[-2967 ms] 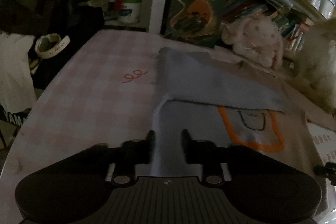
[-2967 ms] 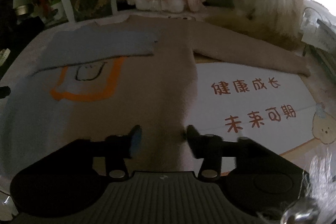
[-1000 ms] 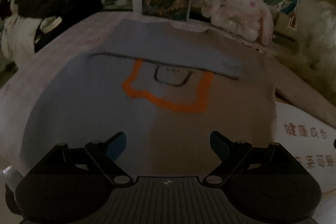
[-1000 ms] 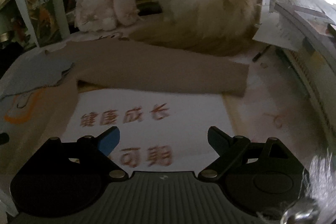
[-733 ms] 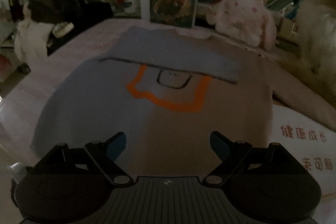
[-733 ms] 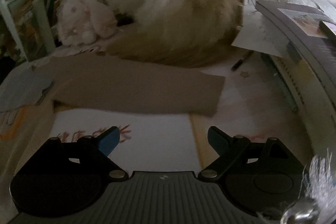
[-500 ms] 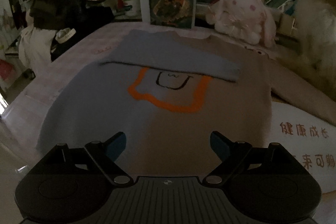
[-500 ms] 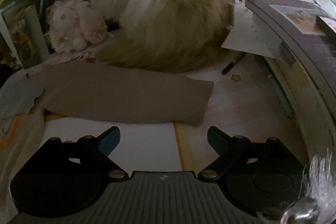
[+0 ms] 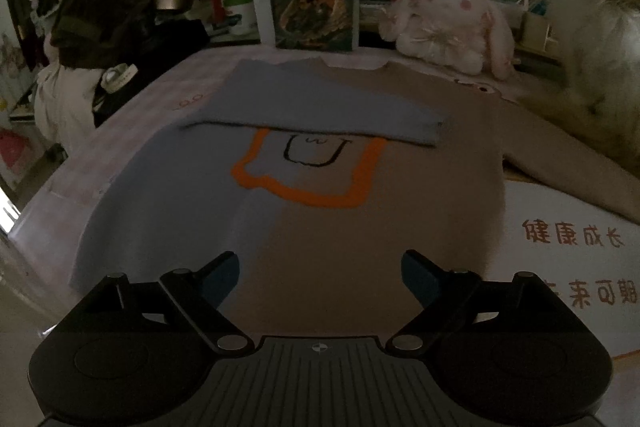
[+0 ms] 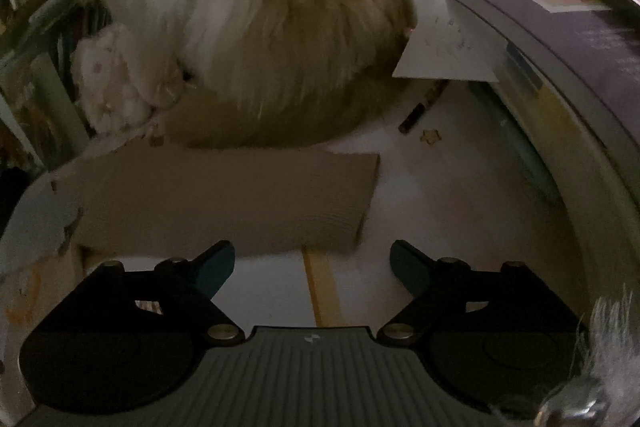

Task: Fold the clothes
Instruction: 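Move the right gripper to the beige sleeve cuff and grasp it, then lift the beige sleeve and lay it across the sweater front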

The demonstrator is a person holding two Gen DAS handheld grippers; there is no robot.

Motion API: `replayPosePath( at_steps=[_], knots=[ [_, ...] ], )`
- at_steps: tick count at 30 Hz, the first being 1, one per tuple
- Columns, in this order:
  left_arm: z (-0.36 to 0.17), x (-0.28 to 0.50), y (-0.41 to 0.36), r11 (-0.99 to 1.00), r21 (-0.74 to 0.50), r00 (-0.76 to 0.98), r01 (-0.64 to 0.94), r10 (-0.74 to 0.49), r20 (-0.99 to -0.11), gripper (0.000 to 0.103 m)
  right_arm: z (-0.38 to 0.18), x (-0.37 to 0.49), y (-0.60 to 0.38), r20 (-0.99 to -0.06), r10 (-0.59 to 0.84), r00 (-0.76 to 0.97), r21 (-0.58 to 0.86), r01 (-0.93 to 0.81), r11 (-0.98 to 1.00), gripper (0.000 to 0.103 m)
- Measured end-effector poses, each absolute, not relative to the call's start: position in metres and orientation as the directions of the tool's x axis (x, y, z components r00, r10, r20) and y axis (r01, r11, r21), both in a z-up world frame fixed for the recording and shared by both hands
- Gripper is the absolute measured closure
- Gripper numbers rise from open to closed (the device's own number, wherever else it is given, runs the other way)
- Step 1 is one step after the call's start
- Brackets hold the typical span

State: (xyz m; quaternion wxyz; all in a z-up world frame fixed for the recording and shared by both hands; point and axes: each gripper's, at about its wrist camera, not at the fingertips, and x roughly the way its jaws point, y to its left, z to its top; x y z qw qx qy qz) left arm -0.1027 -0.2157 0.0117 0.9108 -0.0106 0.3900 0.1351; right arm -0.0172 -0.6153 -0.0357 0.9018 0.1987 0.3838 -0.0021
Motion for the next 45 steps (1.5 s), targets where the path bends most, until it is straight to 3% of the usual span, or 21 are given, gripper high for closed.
replayPosePath(
  at_steps=[2, 12, 14, 19, 23, 28, 45],
  knots=[
    [0.012, -0.103, -0.216, 0.962, 0.087, 0.659, -0.257, 0.241, -0.712, 0.012, -0.037, -0.009, -0.618, -0.676, 0.178, 0.715, 0.4, 0.153, 0.904, 0.033],
    [0.012, -0.101, -0.216, 0.961, 0.083, 0.658, -0.264, 0.242, -0.713, 0.012, -0.043, 0.008, -0.624, -0.607, 0.323, 0.727, 0.587, 0.136, 0.798, 0.04],
    [0.012, -0.101, -0.216, 0.962, 0.084, 0.659, -0.259, 0.24, -0.713, 0.012, -0.043, 0.008, -0.627, -0.606, 0.315, 0.73, 0.602, 0.162, 0.782, 0.051],
    [0.011, -0.099, -0.217, 0.966, 0.088, 0.658, -0.244, 0.232, -0.716, 0.012, -0.049, 0.004, -0.646, -0.594, 0.318, 0.739, 0.693, 0.269, 0.669, 0.064],
    [0.01, -0.098, -0.217, 0.967, 0.081, 0.662, -0.241, 0.225, -0.715, 0.012, -0.047, 0.009, -0.646, -0.64, 0.293, 0.711, 0.662, 0.316, 0.68, 0.089],
    [0.009, -0.098, -0.215, 0.967, 0.072, 0.664, -0.244, 0.221, -0.715, 0.012, -0.032, 0.009, -0.642, -0.634, 0.309, 0.709, 0.659, 0.285, 0.696, 0.093],
    [0.011, -0.096, -0.195, 0.985, 0.047, 0.723, -0.167, 0.155, -0.674, 0.012, 0.083, 0.016, -0.539, -0.469, 0.498, 0.729, 0.576, -0.175, 0.799, 0.093]
  ],
)
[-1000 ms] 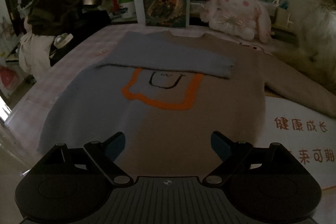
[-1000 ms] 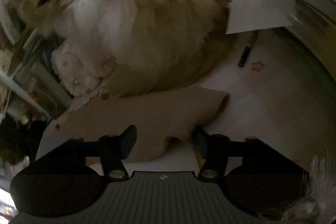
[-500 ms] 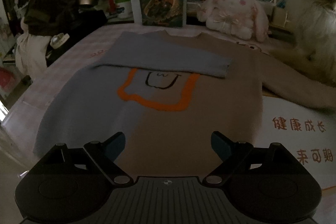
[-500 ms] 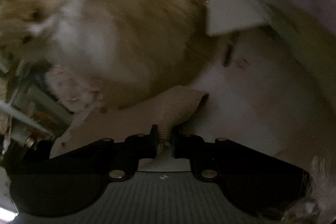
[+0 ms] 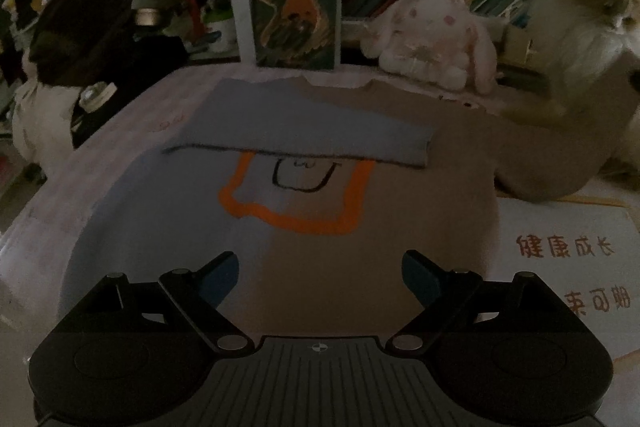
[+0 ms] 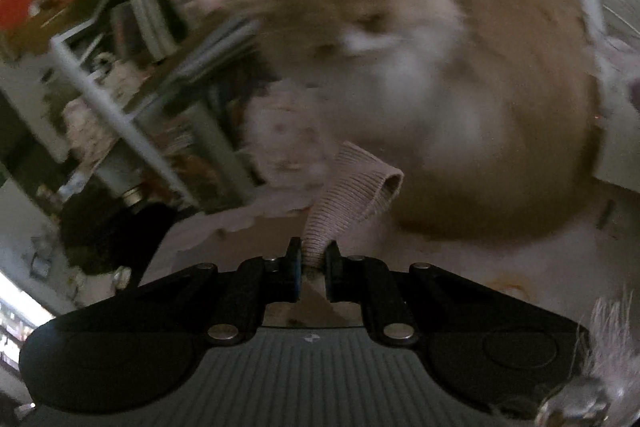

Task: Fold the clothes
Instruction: 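Lift the beige sleeve and lay it across the sweater front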

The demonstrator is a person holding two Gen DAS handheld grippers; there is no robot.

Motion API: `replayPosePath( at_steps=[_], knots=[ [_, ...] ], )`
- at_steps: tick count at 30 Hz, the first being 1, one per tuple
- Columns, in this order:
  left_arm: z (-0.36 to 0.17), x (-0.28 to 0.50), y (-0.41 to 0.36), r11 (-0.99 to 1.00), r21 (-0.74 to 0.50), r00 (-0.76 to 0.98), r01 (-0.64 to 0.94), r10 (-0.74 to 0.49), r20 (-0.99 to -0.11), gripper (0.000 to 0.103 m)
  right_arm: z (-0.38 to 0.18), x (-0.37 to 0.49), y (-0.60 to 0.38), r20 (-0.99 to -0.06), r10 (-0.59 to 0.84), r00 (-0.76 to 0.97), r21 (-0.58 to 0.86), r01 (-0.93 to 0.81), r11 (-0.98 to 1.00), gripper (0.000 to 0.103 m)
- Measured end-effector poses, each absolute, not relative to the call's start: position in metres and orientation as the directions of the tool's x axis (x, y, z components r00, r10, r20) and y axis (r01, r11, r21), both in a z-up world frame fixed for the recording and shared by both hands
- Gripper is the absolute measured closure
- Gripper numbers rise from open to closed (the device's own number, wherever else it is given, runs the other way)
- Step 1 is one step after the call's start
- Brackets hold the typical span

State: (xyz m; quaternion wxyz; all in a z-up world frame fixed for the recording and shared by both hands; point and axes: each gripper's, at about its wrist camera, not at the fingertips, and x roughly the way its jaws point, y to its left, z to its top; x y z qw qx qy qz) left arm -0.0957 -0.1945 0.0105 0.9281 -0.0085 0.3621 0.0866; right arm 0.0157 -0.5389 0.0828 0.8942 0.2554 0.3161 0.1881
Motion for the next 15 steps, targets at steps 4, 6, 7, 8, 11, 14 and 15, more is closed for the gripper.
replayPosePath(
  at_steps=[4, 6, 7, 8, 11, 14, 15],
  knots=[
    [0.013, -0.097, -0.179, 0.99, 0.054, 0.748, -0.131, 0.134, -0.65, 0.01, 0.097, 0.019, -0.503, -0.462, 0.521, 0.718, 0.546, -0.233, 0.805, 0.093],
    [0.015, -0.098, -0.168, 0.993, 0.062, 0.766, -0.105, 0.121, -0.631, 0.008, 0.101, 0.023, -0.483, -0.462, 0.525, 0.715, 0.535, -0.248, 0.808, 0.093],
    [0.016, -0.098, -0.162, 0.994, 0.068, 0.774, -0.091, 0.113, -0.622, 0.008, 0.102, 0.024, -0.473, -0.463, 0.525, 0.715, 0.532, -0.25, 0.809, 0.093],
    [0.018, -0.098, -0.156, 0.994, 0.074, 0.782, -0.075, 0.105, -0.615, 0.008, 0.103, 0.025, -0.462, -0.464, 0.524, 0.714, 0.528, -0.252, 0.811, 0.093],
    [0.023, -0.099, -0.134, 0.996, 0.088, 0.805, -0.033, 0.078, -0.588, 0.008, 0.107, 0.029, -0.432, -0.467, 0.523, 0.713, 0.517, -0.26, 0.816, 0.093],
    [0.027, -0.099, -0.112, 0.996, 0.093, 0.825, 0.0, 0.053, -0.563, 0.007, 0.115, 0.034, -0.398, -0.466, 0.521, 0.715, 0.495, -0.277, 0.824, 0.093],
    [0.027, -0.099, -0.105, 0.995, 0.096, 0.828, 0.011, 0.045, -0.558, 0.007, 0.118, 0.036, -0.385, -0.463, 0.519, 0.719, 0.487, -0.283, 0.826, 0.093]
  ],
)
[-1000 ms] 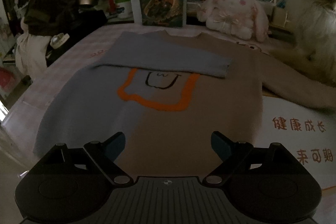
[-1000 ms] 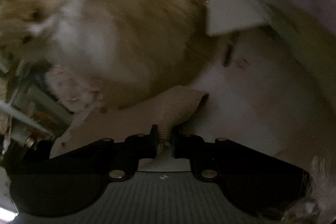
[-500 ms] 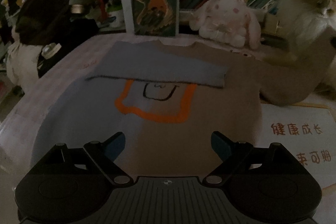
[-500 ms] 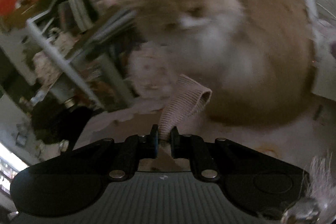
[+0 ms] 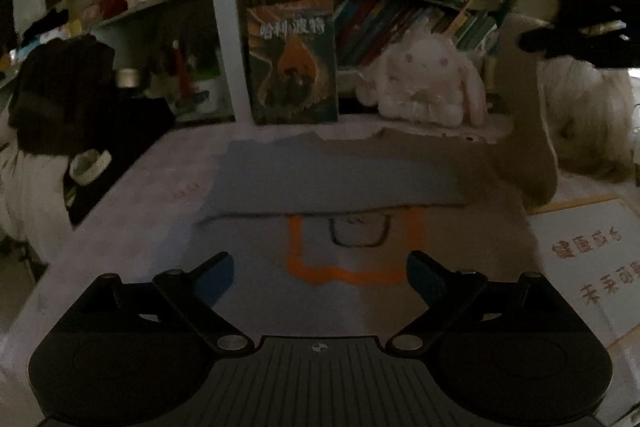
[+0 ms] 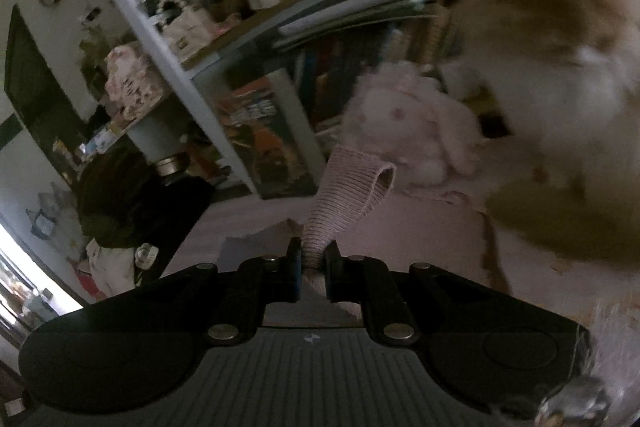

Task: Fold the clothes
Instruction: 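Lift the beige sleeve and lay it across the sweater front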

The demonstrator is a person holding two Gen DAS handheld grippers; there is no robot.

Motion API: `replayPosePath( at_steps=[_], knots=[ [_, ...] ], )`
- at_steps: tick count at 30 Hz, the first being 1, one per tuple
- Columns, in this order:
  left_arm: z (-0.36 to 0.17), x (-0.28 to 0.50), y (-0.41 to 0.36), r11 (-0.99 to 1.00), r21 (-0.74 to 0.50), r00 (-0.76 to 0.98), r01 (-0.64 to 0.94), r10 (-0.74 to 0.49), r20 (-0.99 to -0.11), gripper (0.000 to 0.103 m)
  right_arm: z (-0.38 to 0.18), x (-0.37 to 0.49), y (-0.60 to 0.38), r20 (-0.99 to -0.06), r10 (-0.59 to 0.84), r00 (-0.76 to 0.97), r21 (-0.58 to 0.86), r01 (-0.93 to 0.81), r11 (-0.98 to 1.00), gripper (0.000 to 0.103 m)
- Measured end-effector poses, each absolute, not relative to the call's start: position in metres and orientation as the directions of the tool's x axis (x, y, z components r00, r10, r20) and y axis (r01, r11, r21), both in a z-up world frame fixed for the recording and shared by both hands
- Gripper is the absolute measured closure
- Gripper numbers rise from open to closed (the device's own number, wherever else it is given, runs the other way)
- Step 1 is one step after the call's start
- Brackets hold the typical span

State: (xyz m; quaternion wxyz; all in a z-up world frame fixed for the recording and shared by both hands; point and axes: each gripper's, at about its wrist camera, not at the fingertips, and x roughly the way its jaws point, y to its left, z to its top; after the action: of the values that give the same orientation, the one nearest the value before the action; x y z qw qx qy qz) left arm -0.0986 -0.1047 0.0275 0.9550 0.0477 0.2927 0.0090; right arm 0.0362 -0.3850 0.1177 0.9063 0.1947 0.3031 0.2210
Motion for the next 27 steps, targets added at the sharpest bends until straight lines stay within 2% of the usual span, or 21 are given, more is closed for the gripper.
replayPosePath(
  at_steps=[12, 18, 27],
  knots=[
    [0.027, -0.102, -0.019, 0.993, 0.102, 0.851, 0.063, 0.0, -0.525, 0.007, 0.135, 0.068, -0.253, -0.435, 0.507, 0.744, 0.421, -0.329, 0.845, 0.093],
    [0.024, -0.106, 0.011, 0.994, 0.09, 0.852, 0.061, -0.005, -0.524, 0.007, 0.122, 0.079, -0.205, -0.478, 0.487, 0.731, 0.384, -0.325, 0.864, 0.093],
    [0.021, -0.112, 0.04, 0.997, 0.078, 0.847, 0.024, 0.021, -0.532, 0.007, 0.078, 0.104, -0.157, -0.611, 0.404, 0.681, 0.268, -0.302, 0.915, 0.093]
  ],
)
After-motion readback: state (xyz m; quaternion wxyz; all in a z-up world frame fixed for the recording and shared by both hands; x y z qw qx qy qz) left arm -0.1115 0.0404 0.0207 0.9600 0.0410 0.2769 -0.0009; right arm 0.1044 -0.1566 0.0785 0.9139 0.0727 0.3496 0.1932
